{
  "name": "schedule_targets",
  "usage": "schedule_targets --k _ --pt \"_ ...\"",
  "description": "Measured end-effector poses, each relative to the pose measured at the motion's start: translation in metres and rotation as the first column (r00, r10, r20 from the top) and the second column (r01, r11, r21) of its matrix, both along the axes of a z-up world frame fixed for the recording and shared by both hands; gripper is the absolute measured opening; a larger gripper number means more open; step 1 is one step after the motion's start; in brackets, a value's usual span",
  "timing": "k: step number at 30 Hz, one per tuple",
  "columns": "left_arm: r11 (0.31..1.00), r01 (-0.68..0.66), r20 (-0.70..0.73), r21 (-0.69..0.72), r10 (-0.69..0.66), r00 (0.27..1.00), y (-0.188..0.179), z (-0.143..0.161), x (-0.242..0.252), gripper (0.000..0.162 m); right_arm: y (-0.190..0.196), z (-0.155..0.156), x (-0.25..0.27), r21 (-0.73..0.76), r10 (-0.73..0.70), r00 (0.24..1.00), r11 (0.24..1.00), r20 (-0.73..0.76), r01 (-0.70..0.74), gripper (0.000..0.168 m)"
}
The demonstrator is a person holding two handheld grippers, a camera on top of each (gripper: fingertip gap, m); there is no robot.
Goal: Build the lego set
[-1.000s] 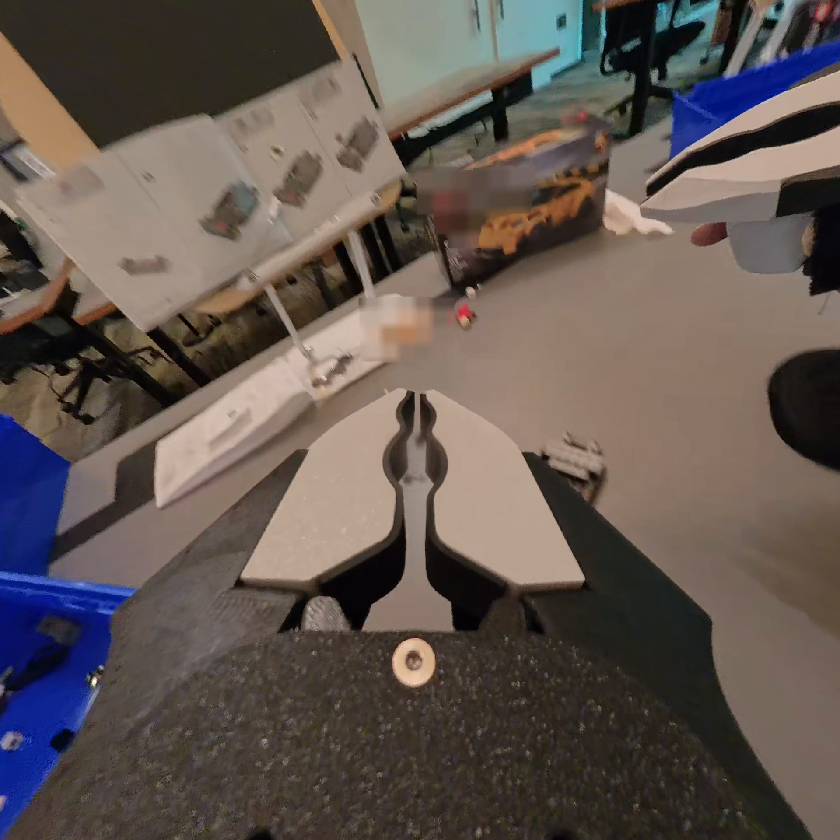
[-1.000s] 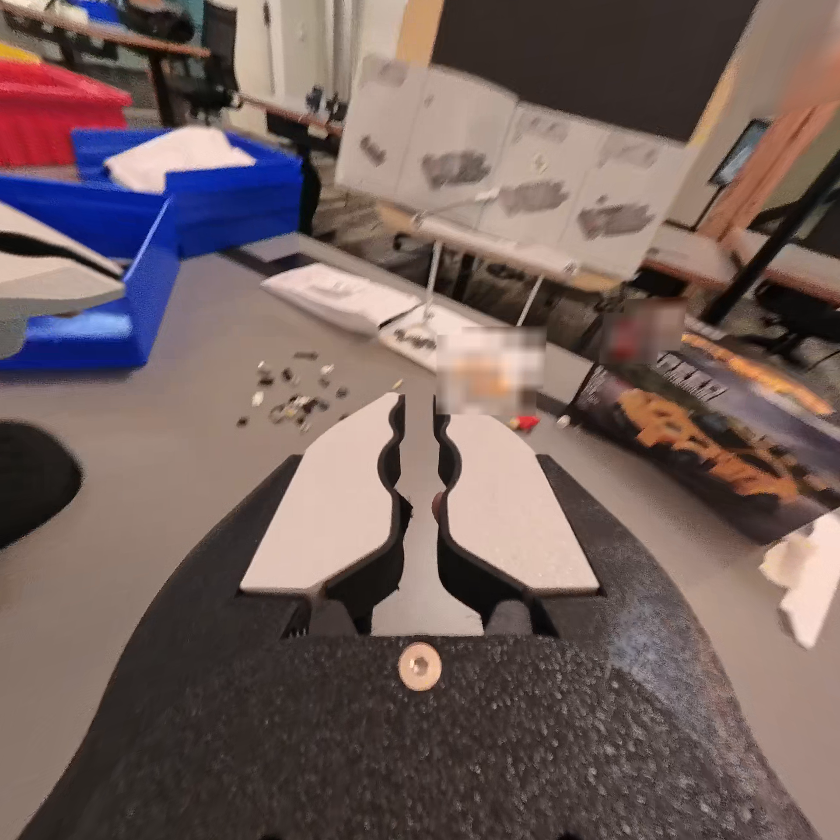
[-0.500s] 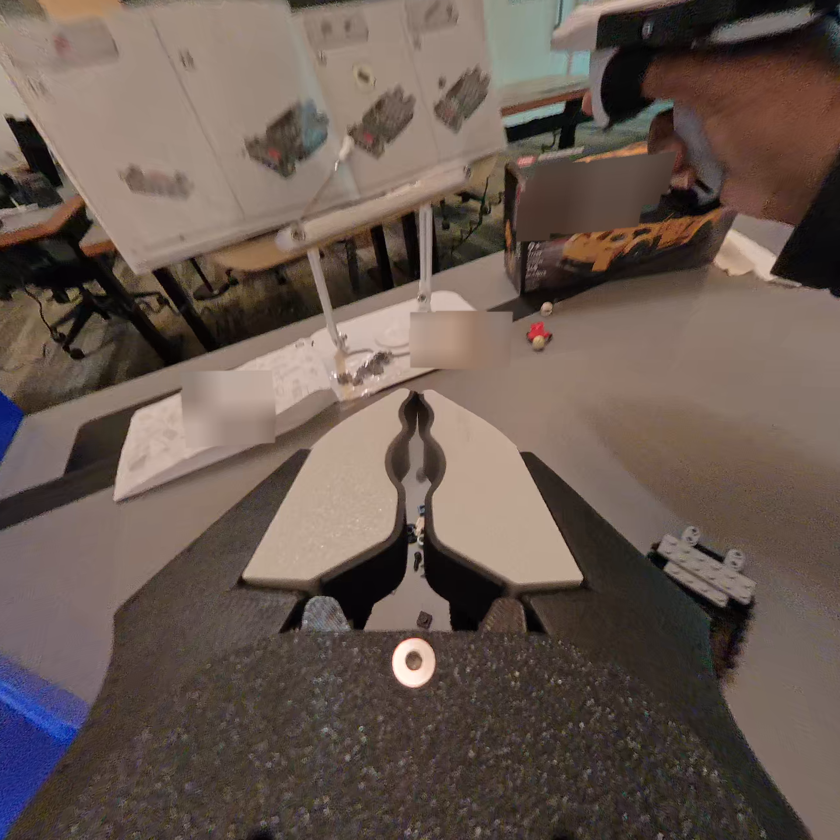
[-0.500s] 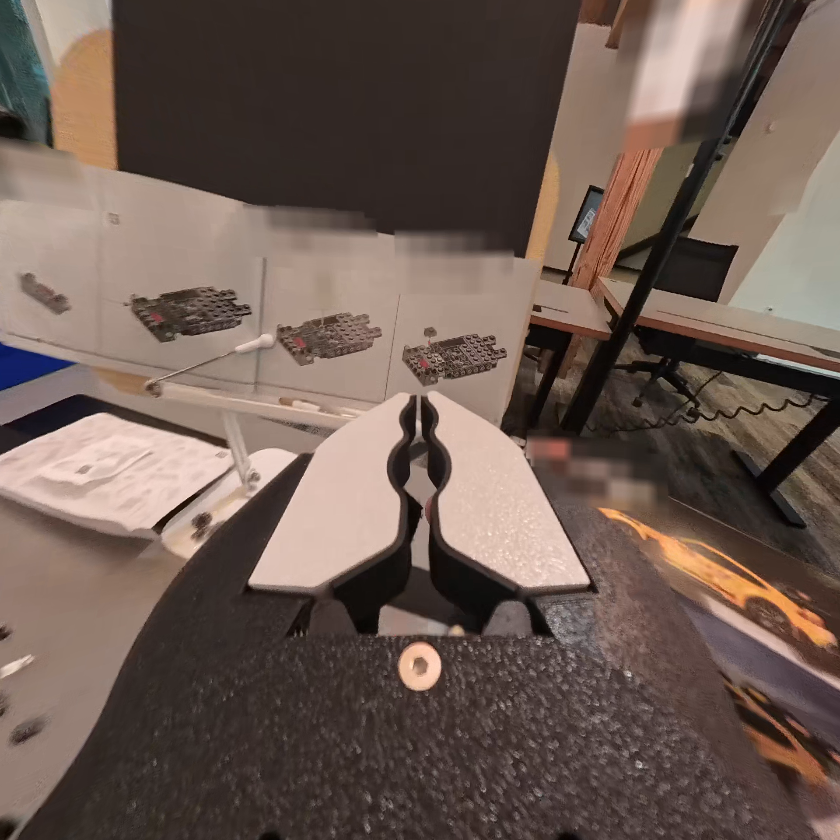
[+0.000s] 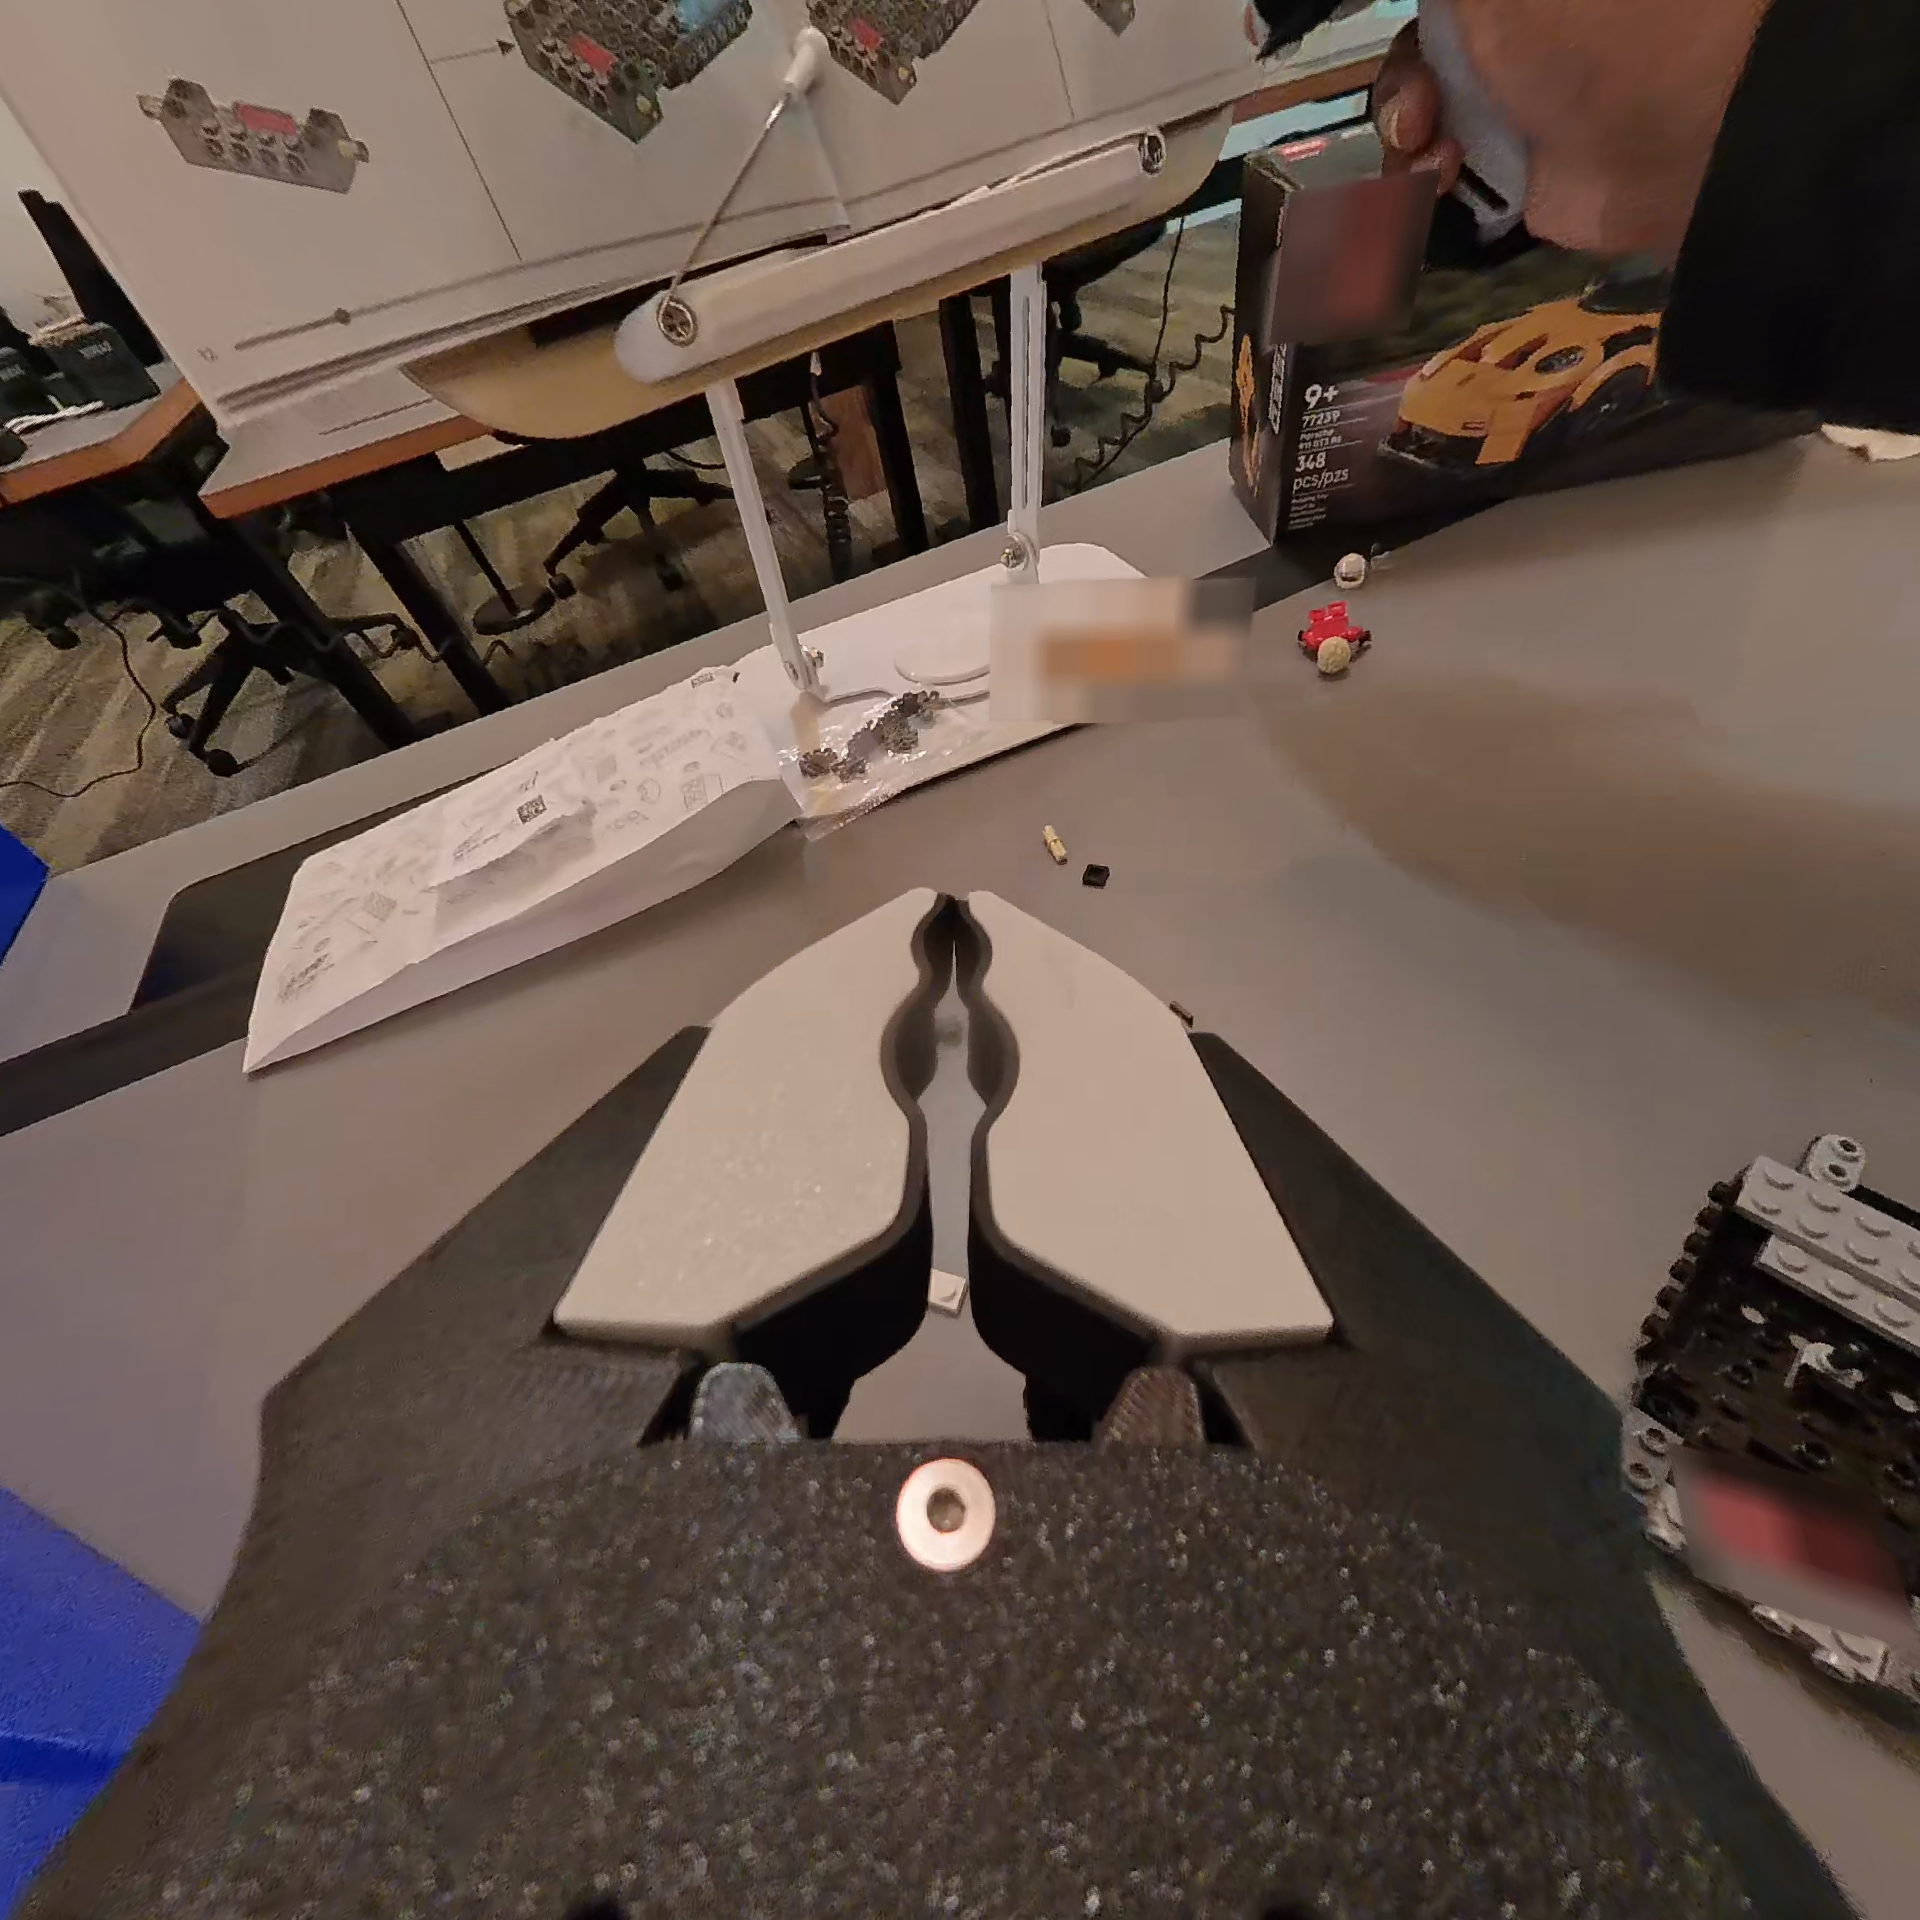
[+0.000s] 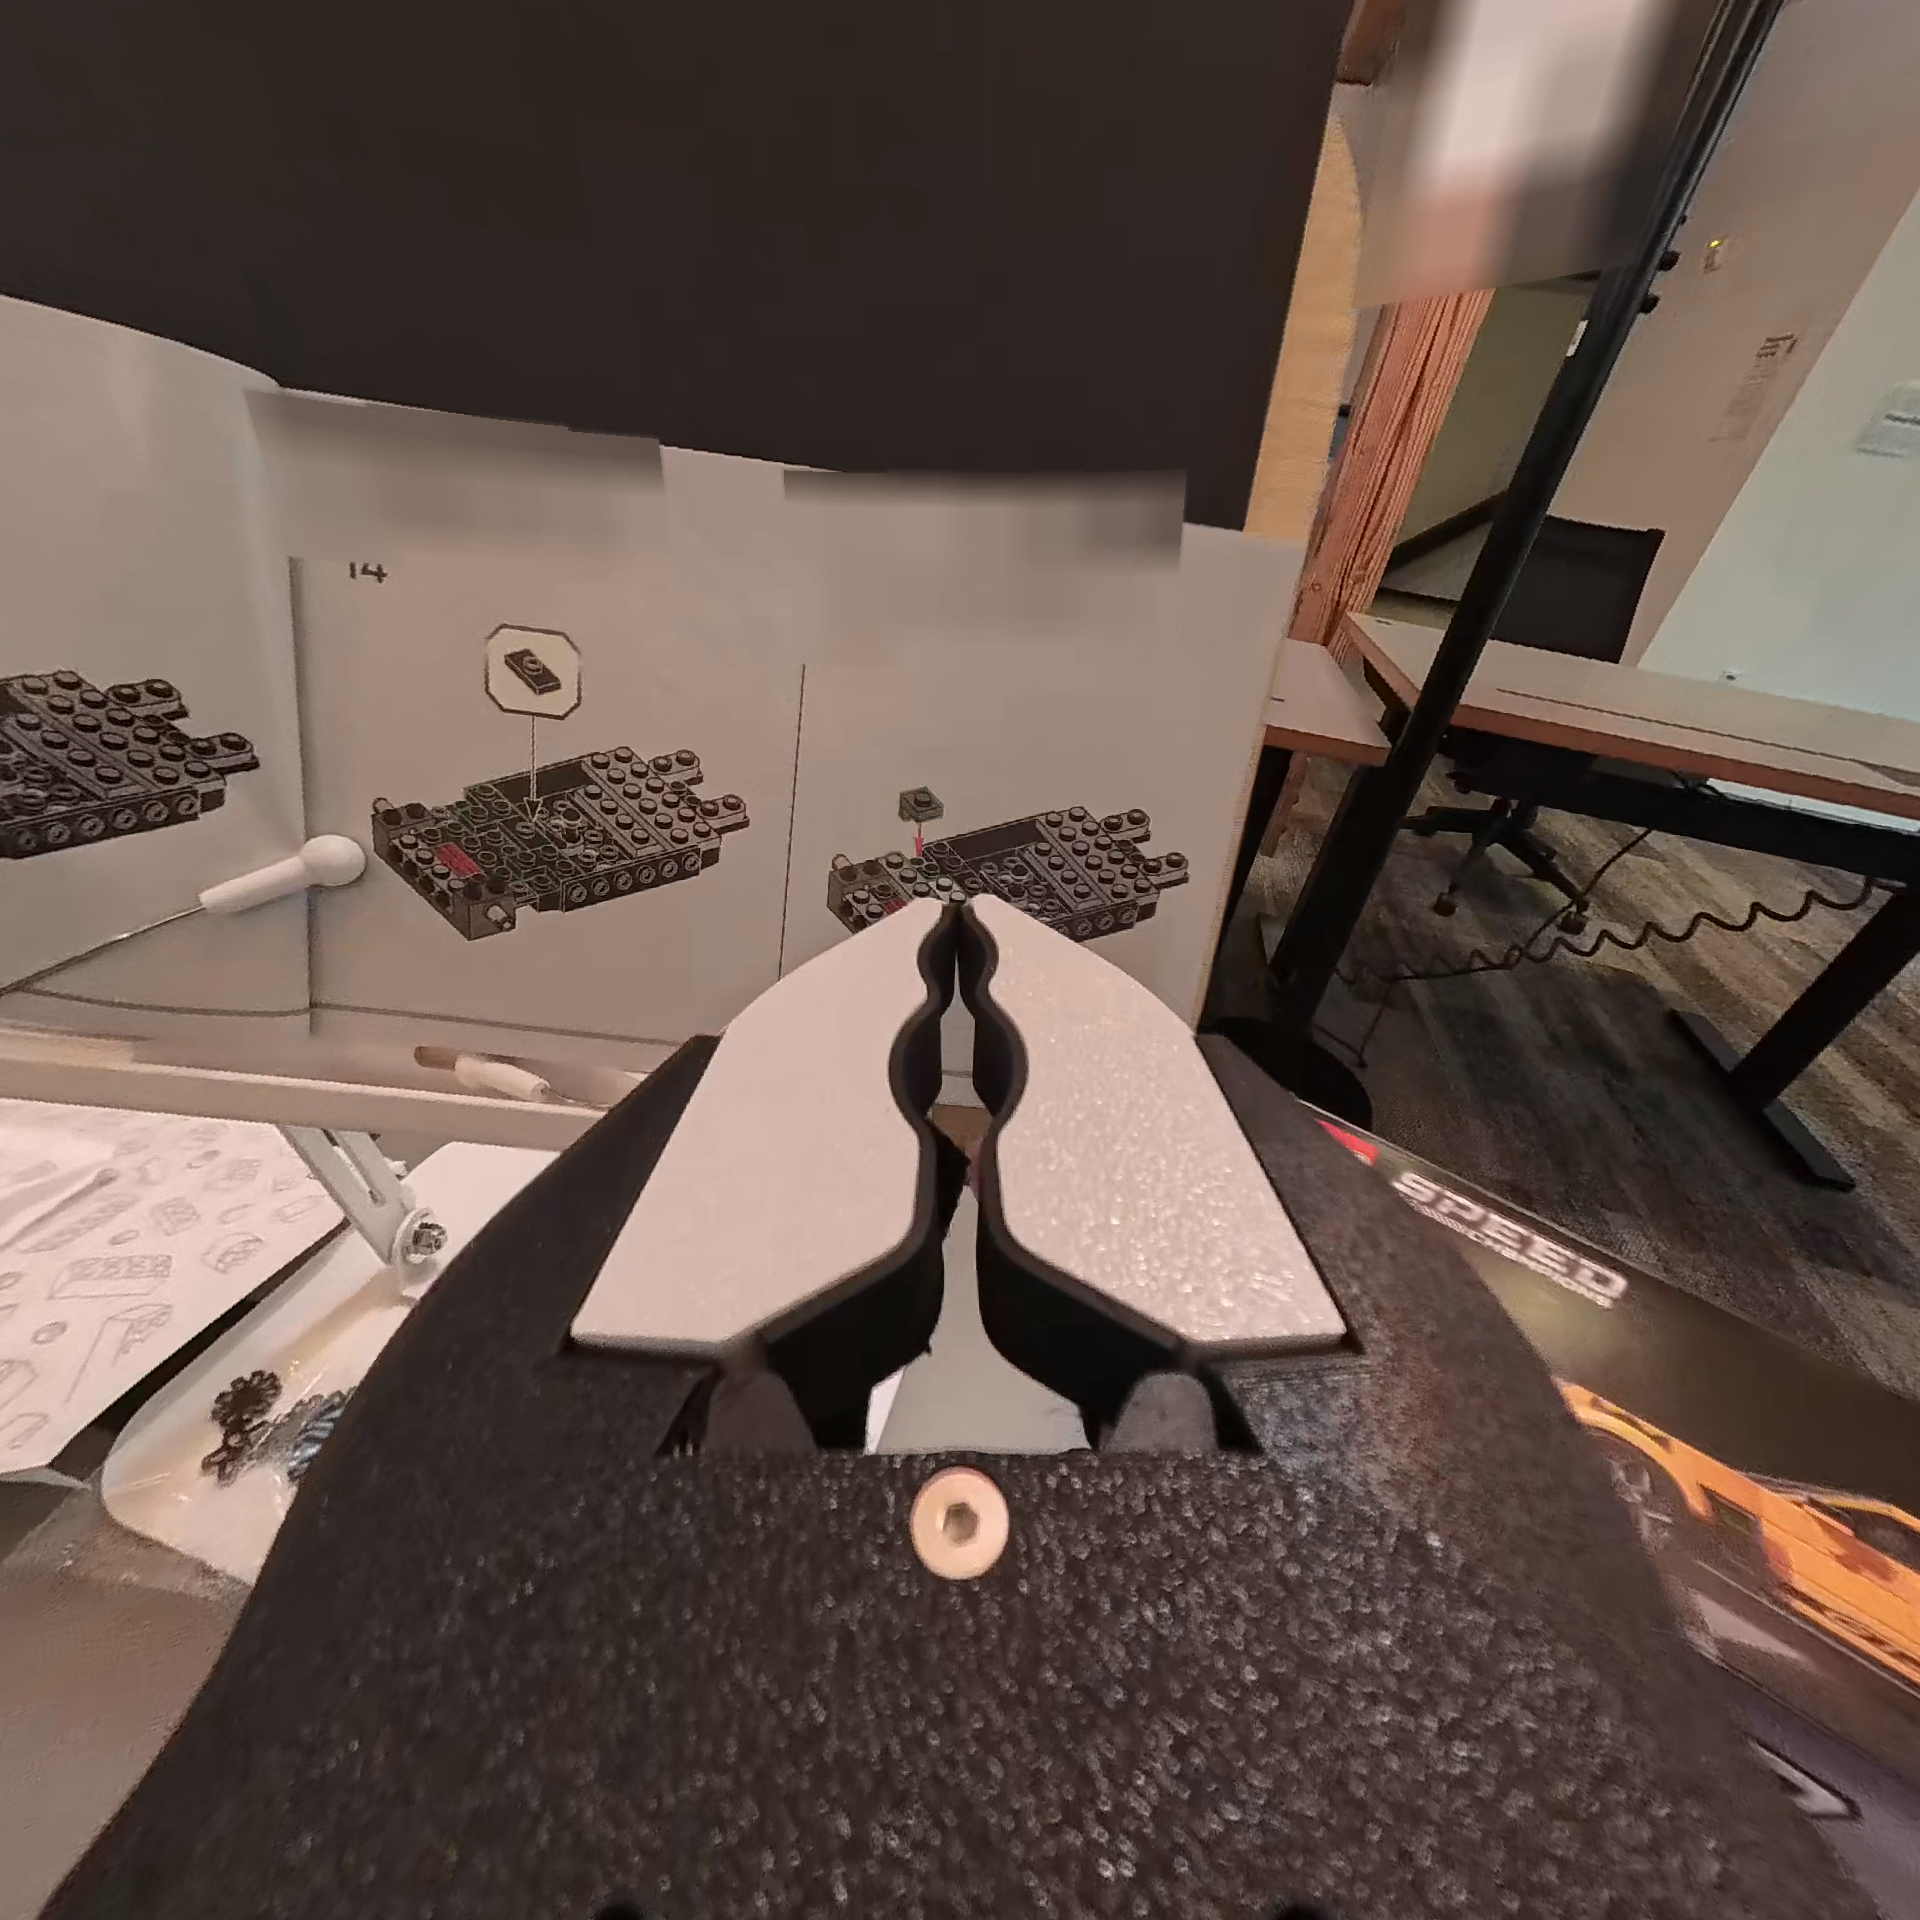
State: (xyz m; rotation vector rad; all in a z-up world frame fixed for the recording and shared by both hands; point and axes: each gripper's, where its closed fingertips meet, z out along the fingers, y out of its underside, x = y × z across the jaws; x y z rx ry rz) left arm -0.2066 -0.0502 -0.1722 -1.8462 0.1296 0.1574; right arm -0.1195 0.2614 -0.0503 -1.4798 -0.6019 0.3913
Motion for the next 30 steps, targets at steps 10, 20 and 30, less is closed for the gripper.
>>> schedule_targets --k 10,20,30 --pt "1.0 0.005 -0.011 -0.022 -0.005 1.0 0.004 -0.014 0.001 0.0 -0.003 -0.004 -0.004 -0.011 0.006 1.0 1.0 -0.004 -0.006 0.0" --pt "0.999 0.017 -0.021 -0.038 -0.018 1.0 0.004 -0.024 0.005 0.0 -0.004 -0.002 -0.004 -0.002 0.0 1.0 1.0 0.005 0.0 0.0" --pt "1.0 -0.005 -0.064 -0.028 0.003 0.998 0.004 -0.022 0.001 0.0 -0.002 -0.008 -0.005 -0.011 -0.006 1.0 1.0 0.02 0.007 0.0"
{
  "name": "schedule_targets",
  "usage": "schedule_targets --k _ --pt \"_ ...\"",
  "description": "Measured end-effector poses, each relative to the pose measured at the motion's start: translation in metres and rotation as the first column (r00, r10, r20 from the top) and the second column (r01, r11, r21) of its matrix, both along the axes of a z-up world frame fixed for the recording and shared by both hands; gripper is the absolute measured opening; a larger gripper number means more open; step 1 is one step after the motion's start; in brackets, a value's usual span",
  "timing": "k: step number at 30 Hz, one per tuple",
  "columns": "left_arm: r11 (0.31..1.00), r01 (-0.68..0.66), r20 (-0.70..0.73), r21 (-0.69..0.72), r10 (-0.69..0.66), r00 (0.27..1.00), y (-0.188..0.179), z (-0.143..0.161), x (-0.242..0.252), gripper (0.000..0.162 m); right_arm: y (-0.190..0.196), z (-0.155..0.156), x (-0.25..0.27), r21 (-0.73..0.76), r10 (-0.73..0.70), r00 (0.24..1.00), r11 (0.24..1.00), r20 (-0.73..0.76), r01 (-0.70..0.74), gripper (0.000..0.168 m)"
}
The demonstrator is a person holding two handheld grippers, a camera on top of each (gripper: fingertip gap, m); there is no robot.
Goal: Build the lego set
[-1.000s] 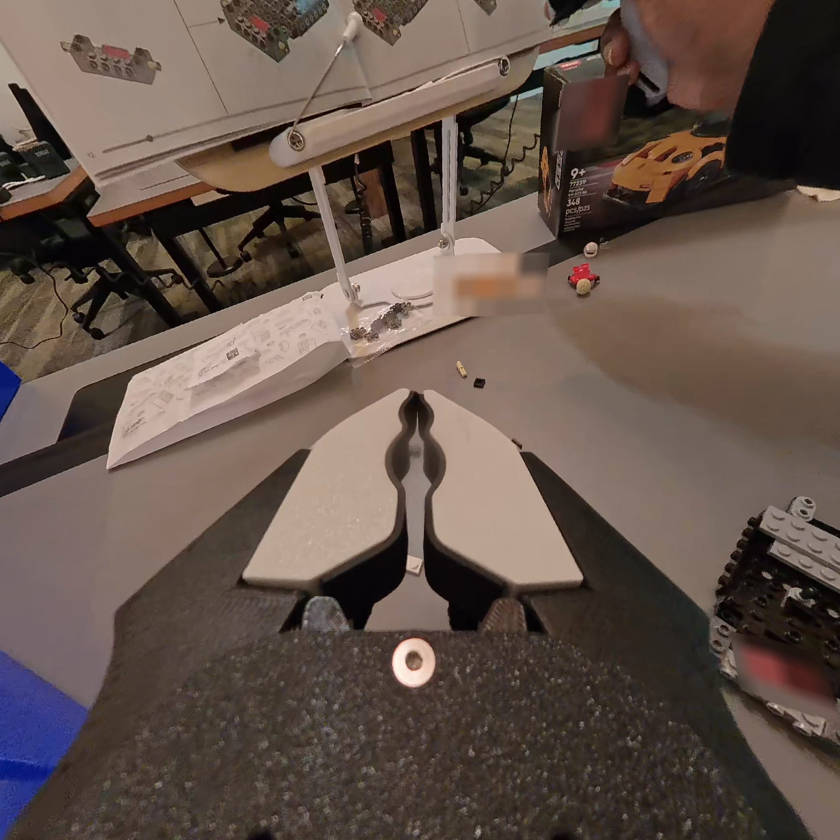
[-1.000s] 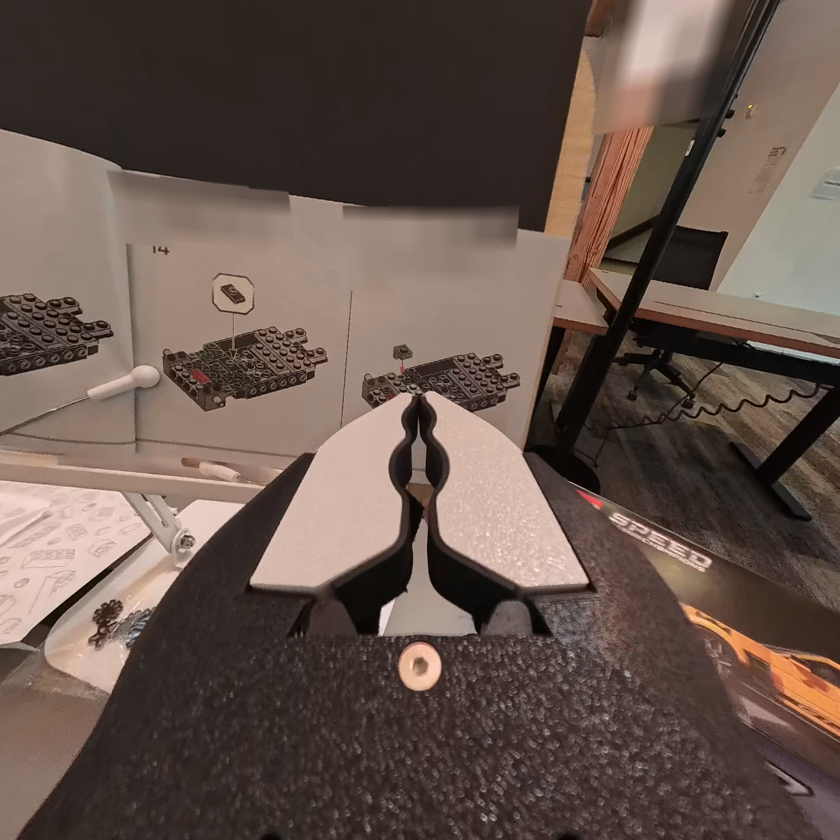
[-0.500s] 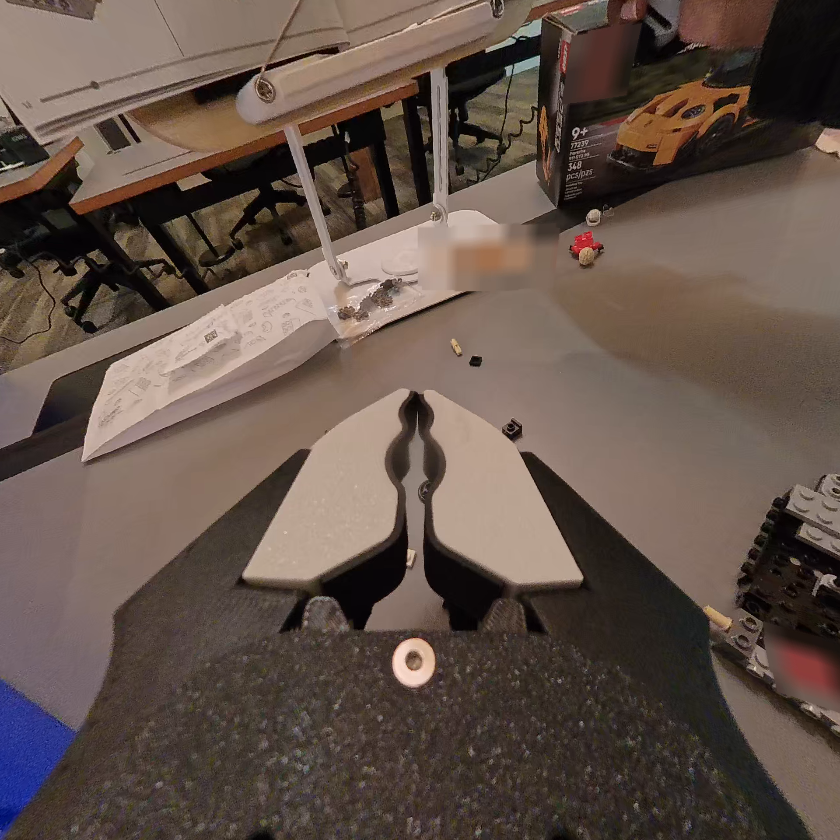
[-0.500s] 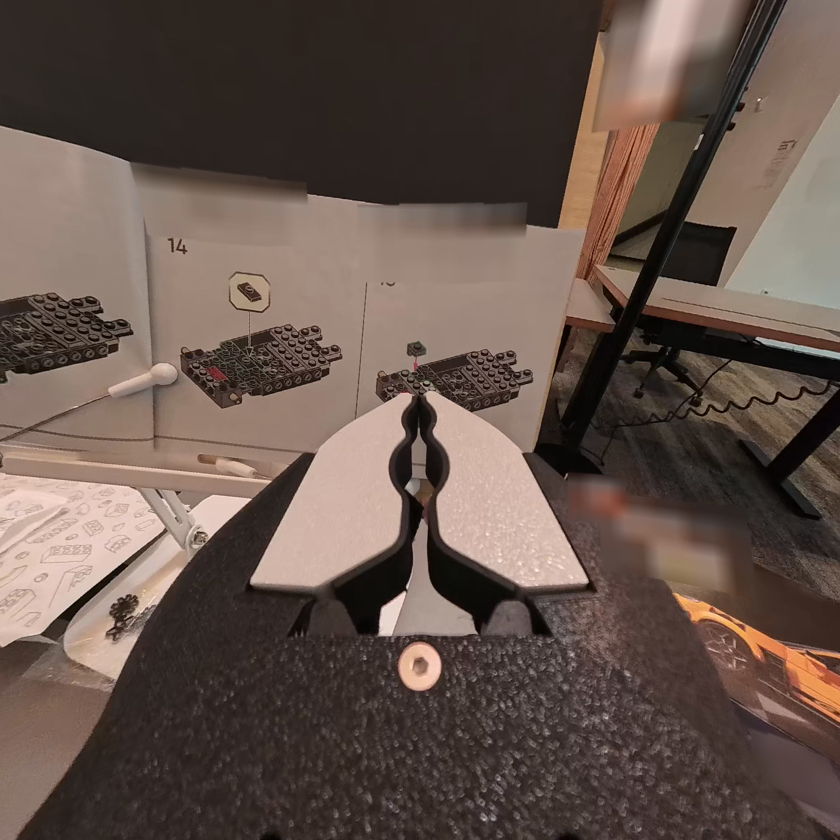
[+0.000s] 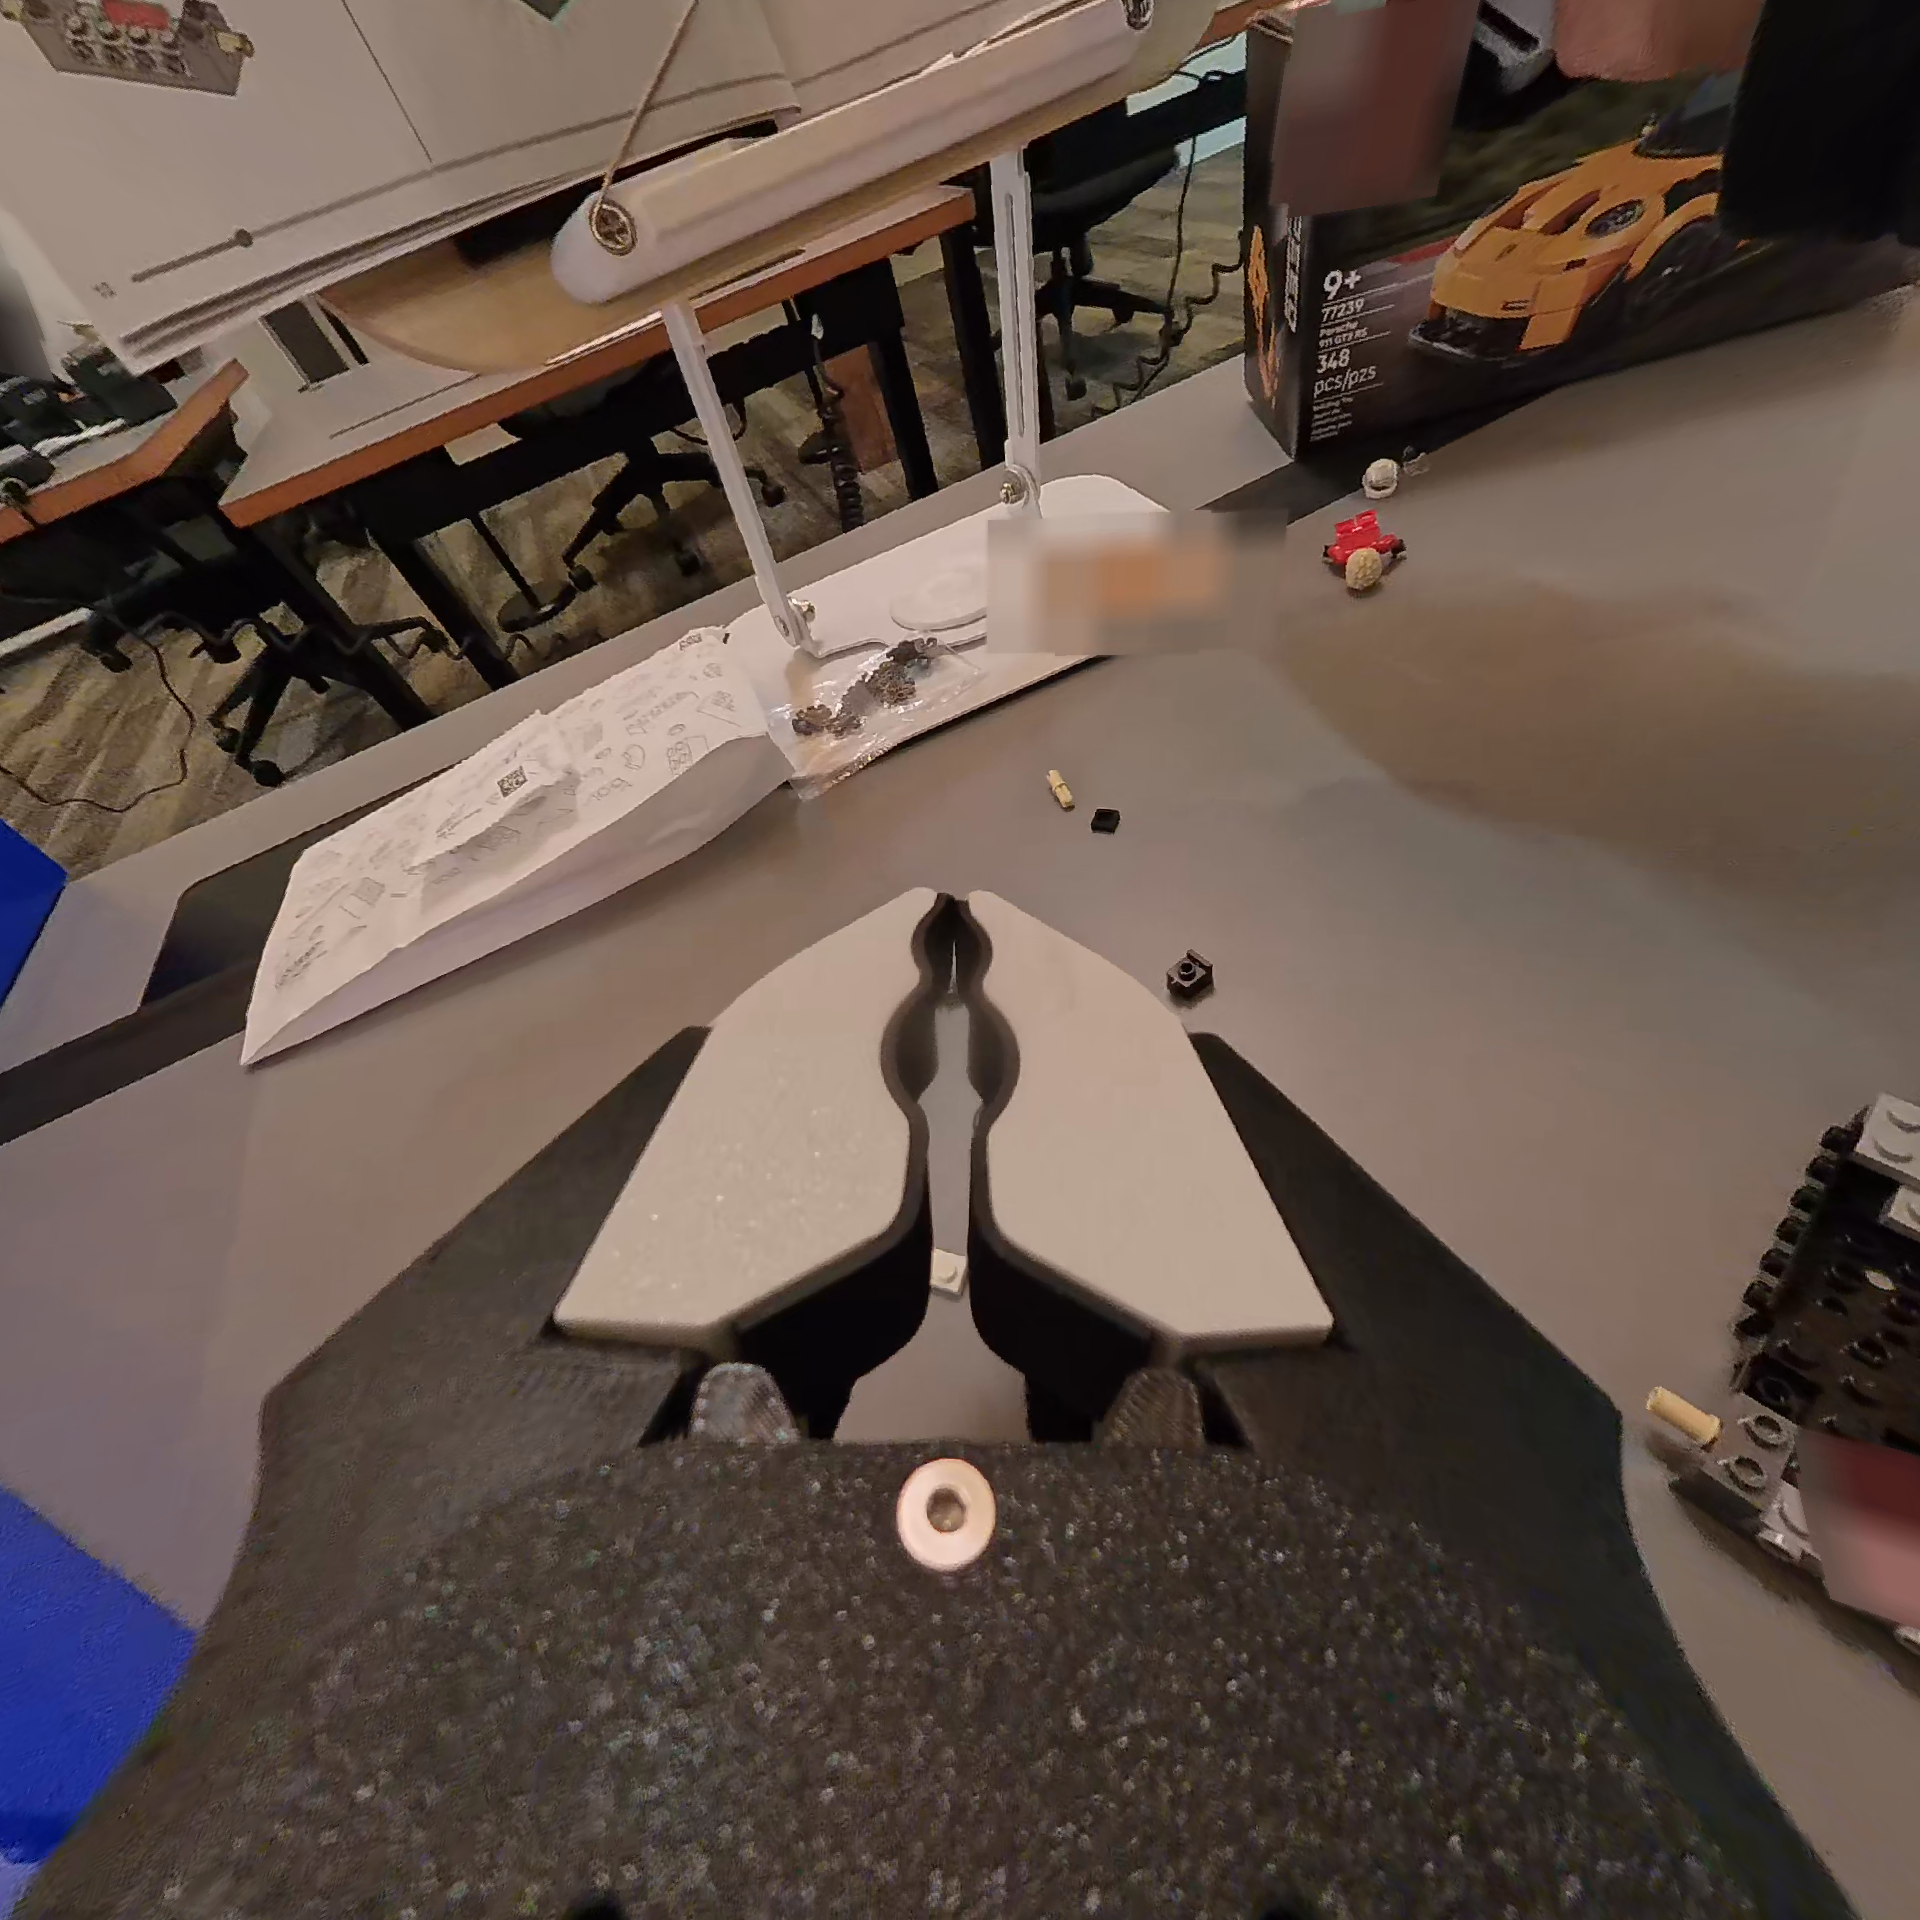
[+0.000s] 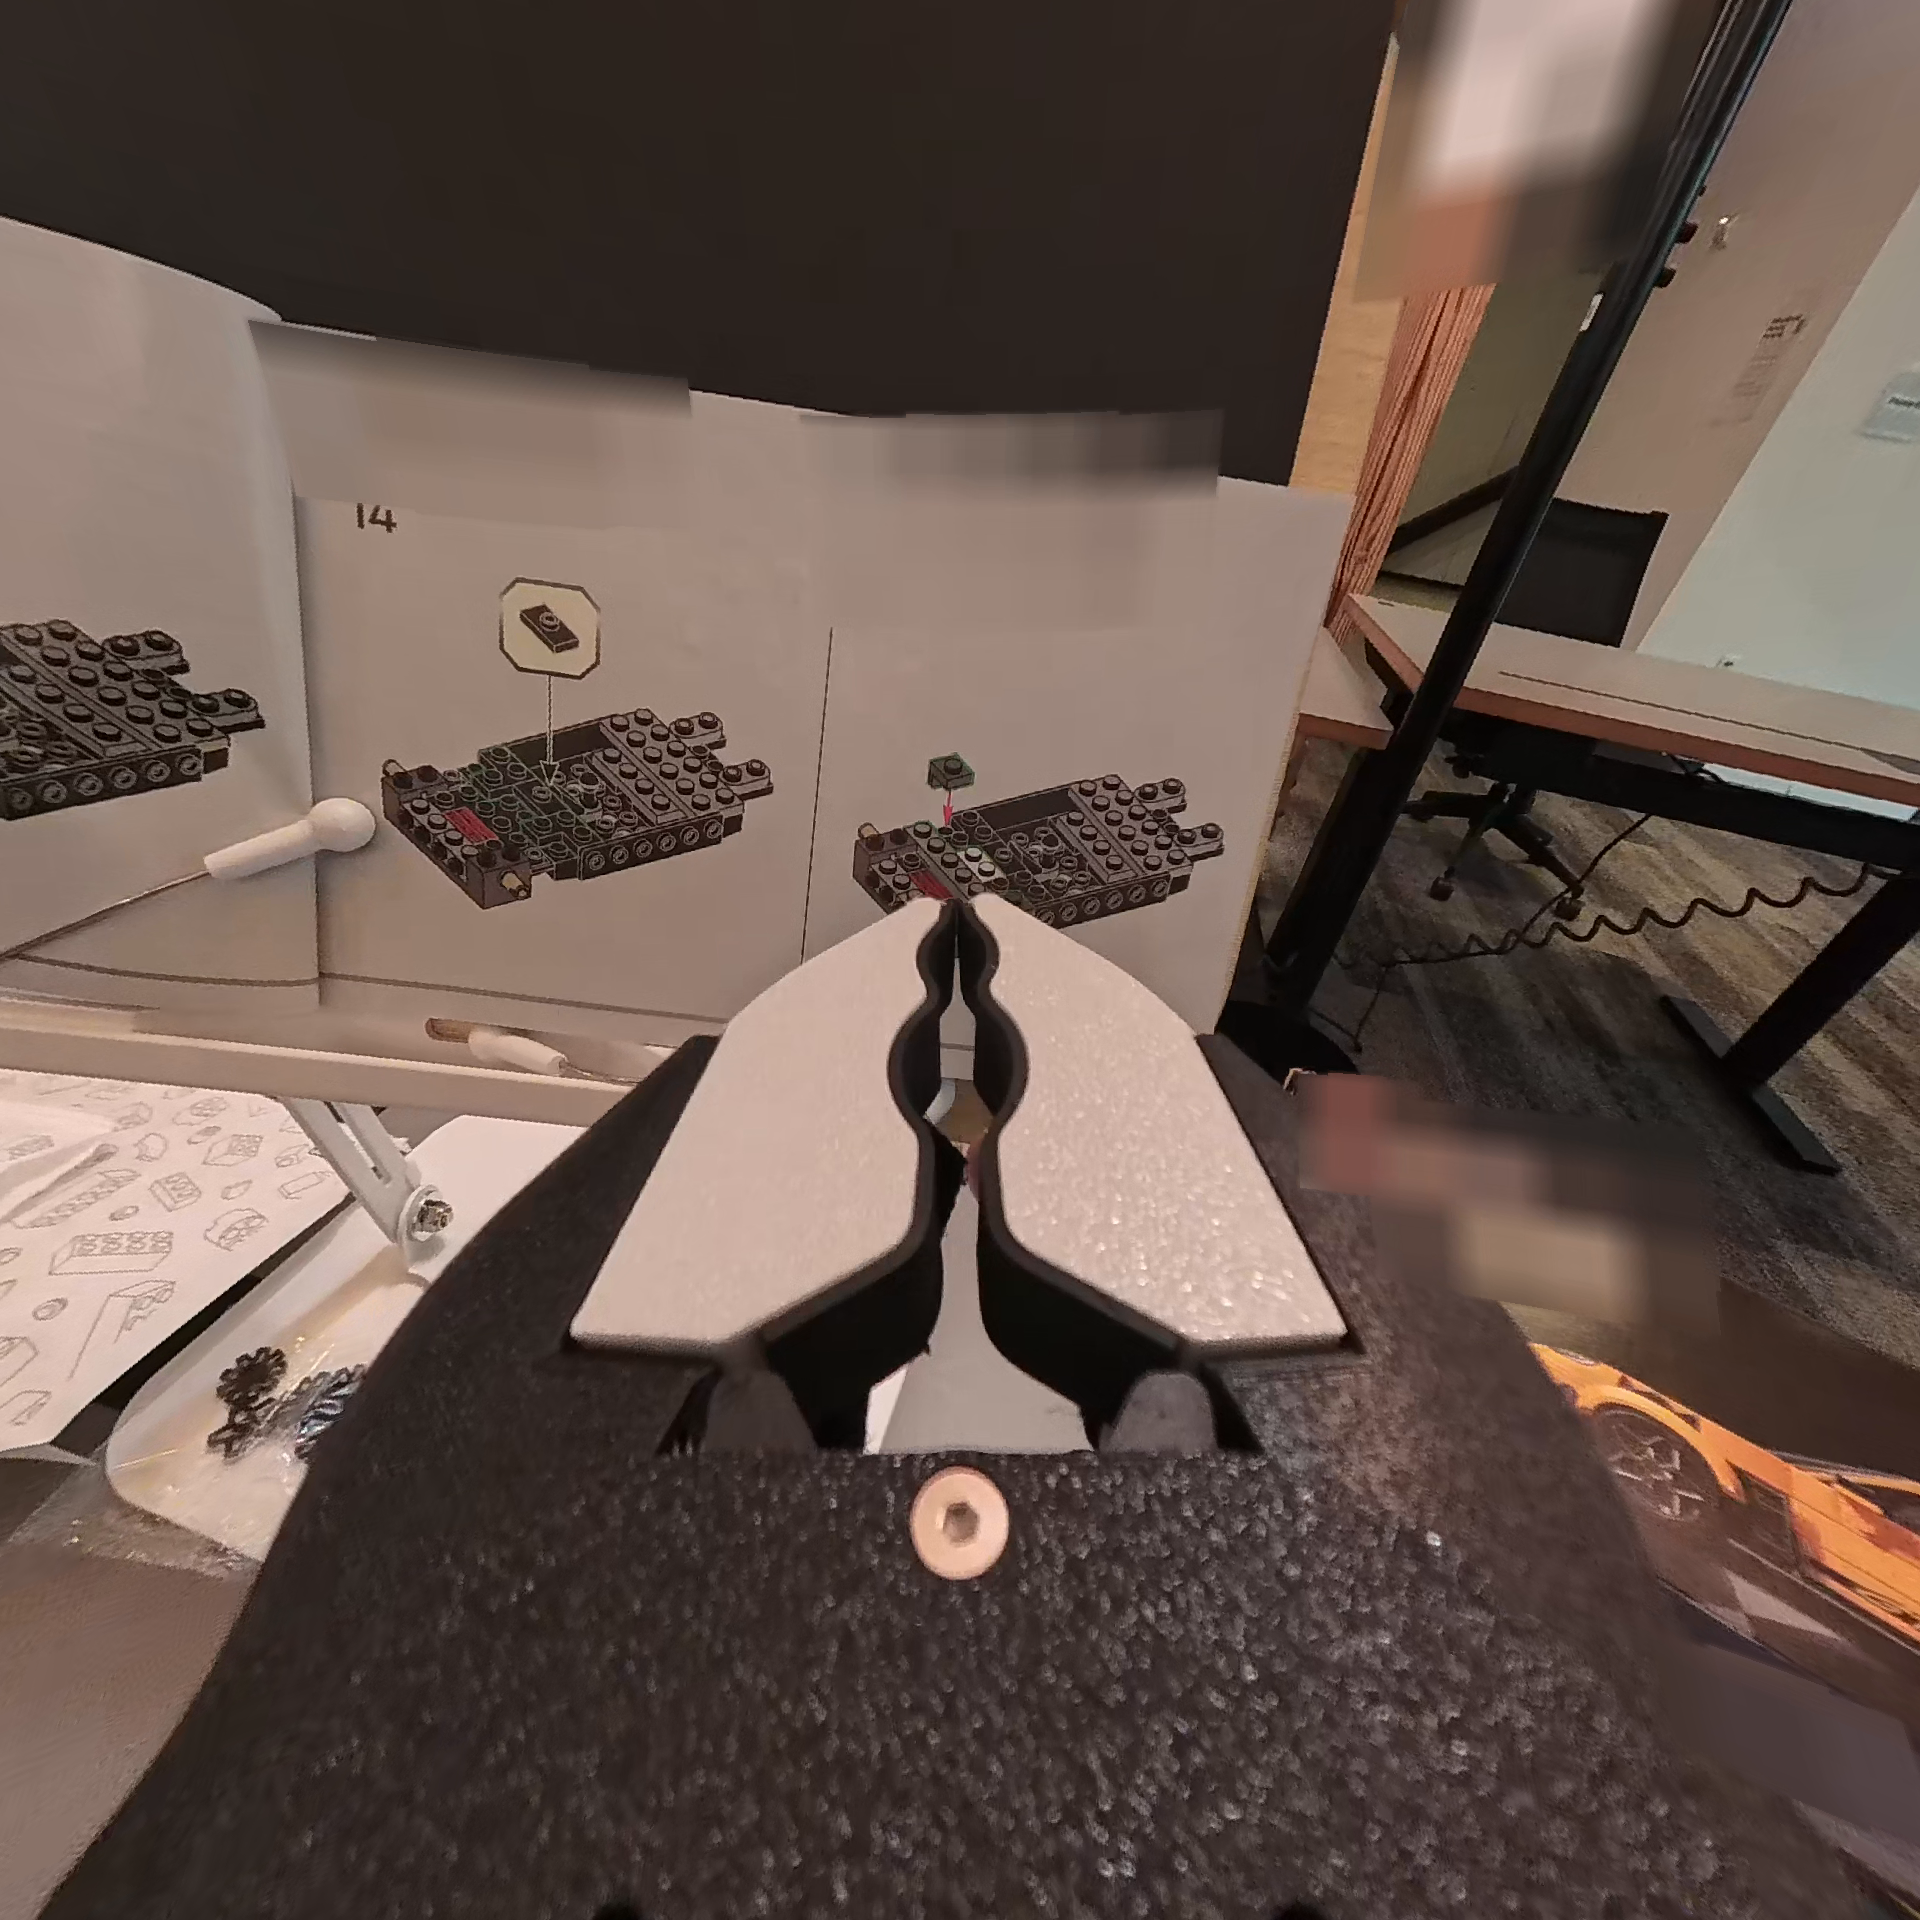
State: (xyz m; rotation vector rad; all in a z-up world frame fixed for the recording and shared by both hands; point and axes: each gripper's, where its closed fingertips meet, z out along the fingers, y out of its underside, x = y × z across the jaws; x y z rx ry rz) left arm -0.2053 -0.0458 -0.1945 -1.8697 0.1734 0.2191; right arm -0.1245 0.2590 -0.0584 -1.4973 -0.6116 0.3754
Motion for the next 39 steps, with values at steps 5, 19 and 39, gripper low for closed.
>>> schedule_targets --k 5,19,39 --pt "1.0 -0.003 -0.039 0.002 0.003 0.999 0.0 0.0 0.001 0.0 -0.001 0.002 0.002 0.006 -0.001 1.0 1.0 -0.006 0.001 0.0" --pt "0.999 0.027 -0.082 -0.034 -0.03 0.996 0.001 -0.011 0.01 0.0 0.004 0.04 -0.003 0.084 0.041 0.999 0.996 0.006 -0.041 0.0" --pt "0.997 0.044 -0.102 -0.059 -0.05 0.993 0.001 -0.016 0.012 0.0 0.016 0.046 -0.04 0.143 0.141 0.99 0.98 0.017 -0.141 0.0"
